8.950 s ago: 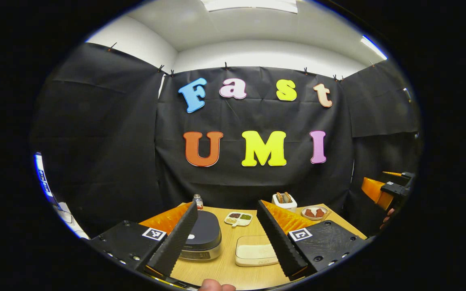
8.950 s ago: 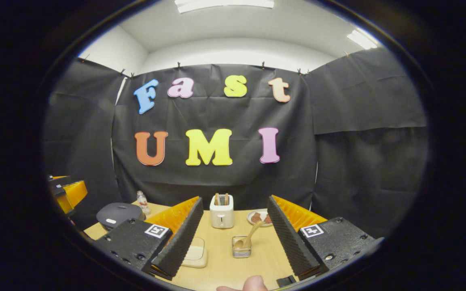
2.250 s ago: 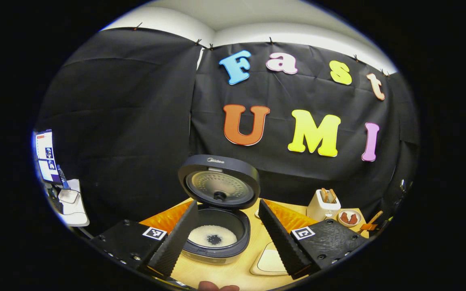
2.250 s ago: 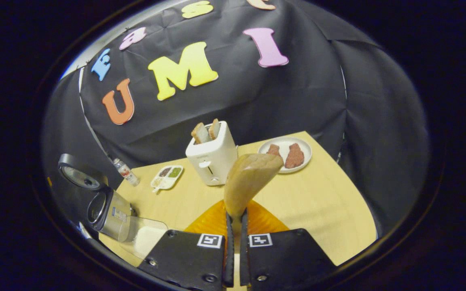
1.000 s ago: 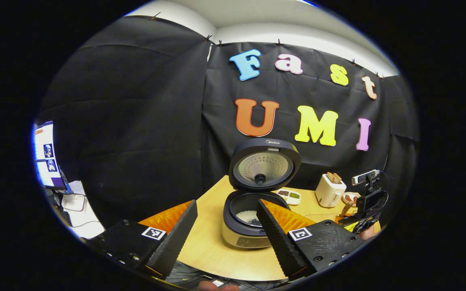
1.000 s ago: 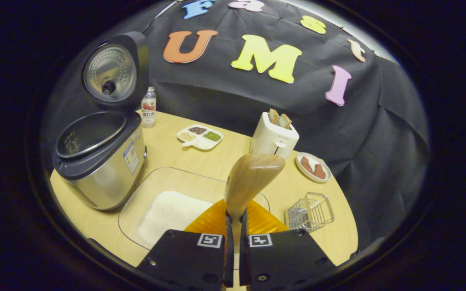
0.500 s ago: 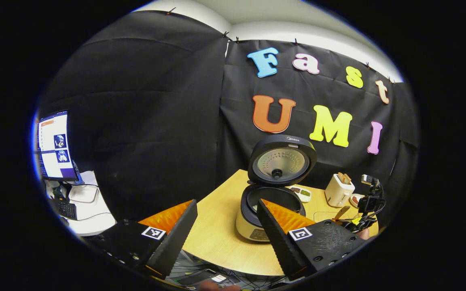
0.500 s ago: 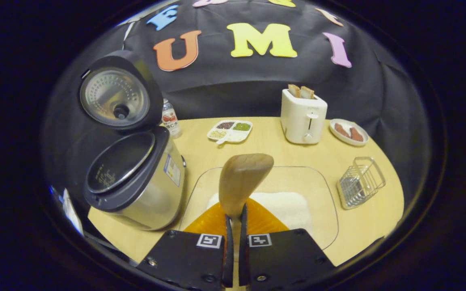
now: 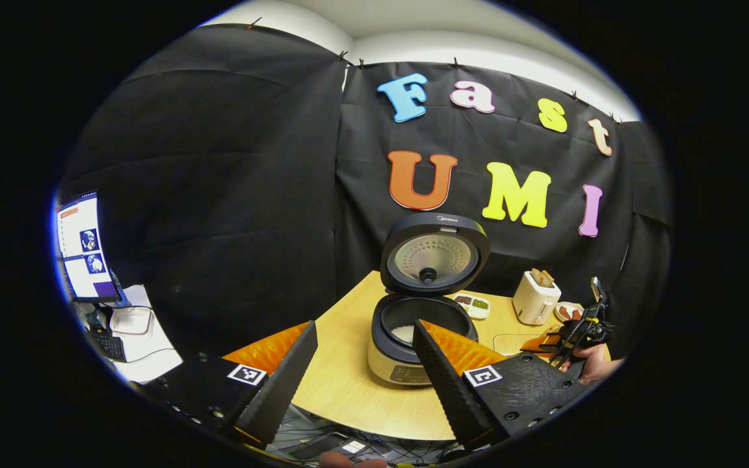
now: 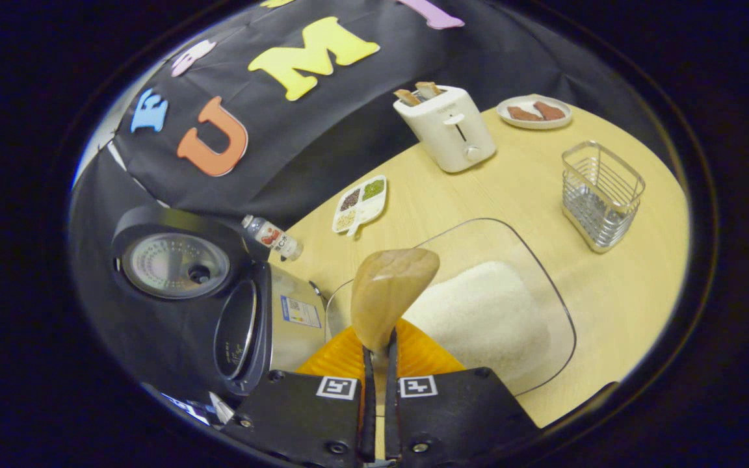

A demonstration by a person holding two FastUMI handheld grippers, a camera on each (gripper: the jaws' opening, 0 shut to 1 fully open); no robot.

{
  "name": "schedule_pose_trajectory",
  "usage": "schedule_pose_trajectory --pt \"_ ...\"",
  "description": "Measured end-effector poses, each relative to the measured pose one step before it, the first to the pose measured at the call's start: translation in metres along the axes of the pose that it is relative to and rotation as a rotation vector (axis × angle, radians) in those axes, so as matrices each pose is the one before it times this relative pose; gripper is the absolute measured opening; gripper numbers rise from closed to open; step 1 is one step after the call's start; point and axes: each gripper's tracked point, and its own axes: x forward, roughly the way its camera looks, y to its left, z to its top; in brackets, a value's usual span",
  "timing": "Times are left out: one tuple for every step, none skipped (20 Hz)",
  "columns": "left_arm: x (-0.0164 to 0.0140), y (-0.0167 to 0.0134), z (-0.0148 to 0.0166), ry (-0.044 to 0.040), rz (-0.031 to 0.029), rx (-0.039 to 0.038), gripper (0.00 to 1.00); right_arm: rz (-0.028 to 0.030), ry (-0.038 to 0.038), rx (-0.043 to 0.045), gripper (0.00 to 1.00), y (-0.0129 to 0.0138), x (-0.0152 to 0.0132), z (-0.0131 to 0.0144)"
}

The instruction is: Close the left gripper, press the button to open the rice cooker; take a wooden spoon from the chopstick holder with the right hand, scoop a spoonful of rice and pour it into the rice cooker, then put the wooden spoon back into the chopstick holder.

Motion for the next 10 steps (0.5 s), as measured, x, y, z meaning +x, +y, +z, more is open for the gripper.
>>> schedule_pose_trajectory --pt "-0.00037 -0.00427 0.0008 -0.00026 -0.0047 0.00267 0.95 0.01162 -0.0011 0.03818 0.11 -0.00388 -0.00161 0.00386" --pt "0.00042 -0.00454 0.00081 0.00016 -0.00594 0.0023 0.95 0.01656 0.00514 0.03881 0.11 -0.00453 -0.00253 0.00355" --pt "-0.00025 -0.00546 -0.00025 0.00103 -0.0079 0.00106 0.95 0.01234 -0.00123 0.0365 0.1 -0.00392 -0.00215 0.00483" --pt "0.00012 -0.00531 0.00027 0.00004 -0.00934 0.00066 0.95 0.01443 -0.00468 0.03327 0.11 -0.00324 -0.00437 0.00649" --pt "0.00024 -0.00549 0.00152 -0.00316 -0.00958 0.00257 0.95 0.01202 -0.01078 0.02611 0.1 -0.00237 -0.00499 0.00743" --pt "0.00151 -0.00574 0.00239 -0.00453 -0.01067 0.00281 0.95 0.00959 -0.01397 0.01386 0.11 -0.00195 -0.00612 0.00837" --pt "0.00037 -0.00676 0.00272 -0.00533 -0.01135 0.0034 0.95 0.00821 -0.01477 0.00279 0.07 -0.0001 -0.00682 0.0061" --pt "0.00218 -0.00785 0.00075 -0.00505 -0.01207 0.0025 0.95 0.00631 -0.0142 0.00072 0.11 0.00036 -0.00743 0.0065" --pt "-0.00002 -0.00657 0.00148 -0.00617 -0.01304 0.00155 0.95 0.0051 -0.01345 0.00171 0.11 0.00059 -0.00738 0.00722" --pt "0.00184 -0.00626 0.00179 -0.00782 -0.01172 0.00191 0.95 0.00596 -0.01095 0.00248 0.11 0.00302 -0.00627 0.00764"
